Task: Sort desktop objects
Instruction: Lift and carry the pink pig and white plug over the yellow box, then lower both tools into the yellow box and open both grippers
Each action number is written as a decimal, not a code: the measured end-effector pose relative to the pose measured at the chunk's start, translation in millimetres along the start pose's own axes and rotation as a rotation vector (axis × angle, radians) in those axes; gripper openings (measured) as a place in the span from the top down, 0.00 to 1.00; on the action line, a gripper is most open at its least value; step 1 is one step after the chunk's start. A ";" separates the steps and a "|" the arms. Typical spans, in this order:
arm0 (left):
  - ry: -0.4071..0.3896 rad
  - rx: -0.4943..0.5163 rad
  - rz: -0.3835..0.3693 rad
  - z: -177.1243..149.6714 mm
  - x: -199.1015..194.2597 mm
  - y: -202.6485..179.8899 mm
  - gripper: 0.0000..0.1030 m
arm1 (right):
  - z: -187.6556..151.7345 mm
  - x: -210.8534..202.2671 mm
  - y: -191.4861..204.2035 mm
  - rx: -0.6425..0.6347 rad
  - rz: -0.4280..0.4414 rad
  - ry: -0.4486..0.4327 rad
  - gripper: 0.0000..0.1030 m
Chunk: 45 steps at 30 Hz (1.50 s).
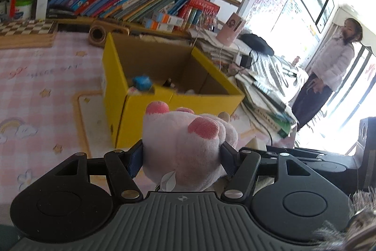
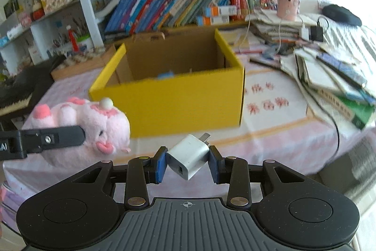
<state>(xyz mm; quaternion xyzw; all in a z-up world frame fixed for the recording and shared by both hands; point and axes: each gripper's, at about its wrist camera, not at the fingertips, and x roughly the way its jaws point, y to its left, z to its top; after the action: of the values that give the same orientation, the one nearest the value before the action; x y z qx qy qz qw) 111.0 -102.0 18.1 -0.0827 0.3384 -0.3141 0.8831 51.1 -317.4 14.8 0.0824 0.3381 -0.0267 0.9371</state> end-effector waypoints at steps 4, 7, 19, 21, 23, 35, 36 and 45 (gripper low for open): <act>-0.048 -0.002 0.011 19.7 9.1 -11.0 0.40 | 28.7 5.4 -12.0 -0.023 0.045 -0.061 0.65; -0.085 -0.007 0.030 34.7 15.3 -16.2 0.39 | 50.4 13.6 -18.1 -0.055 0.086 -0.095 0.65; -0.101 0.055 0.203 108.4 99.5 -14.6 0.39 | 106.3 101.3 -9.7 -0.308 0.137 -0.046 0.65; -0.064 0.081 0.230 116.2 118.1 -11.3 0.39 | 110.7 118.2 -2.8 -0.380 0.133 -0.019 0.65; -0.011 0.103 0.252 120.7 138.0 -6.9 0.39 | 113.0 132.2 3.6 -0.442 0.134 0.011 0.65; 0.197 0.165 0.348 132.5 205.7 6.4 0.36 | 112.1 194.5 34.8 -0.782 0.117 0.235 0.65; 0.202 0.166 0.350 133.8 207.4 6.4 0.36 | 111.6 197.4 35.6 -0.795 0.113 0.242 0.65; 0.167 0.136 0.358 137.8 203.5 9.8 0.17 | 114.2 207.8 36.8 -0.797 0.119 0.249 0.63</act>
<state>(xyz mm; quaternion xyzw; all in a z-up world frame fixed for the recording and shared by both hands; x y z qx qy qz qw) 322.2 -227.7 7.9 0.0646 0.3977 -0.1799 0.8974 286.8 -299.6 -26.2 -0.2646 0.4274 0.1704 0.8475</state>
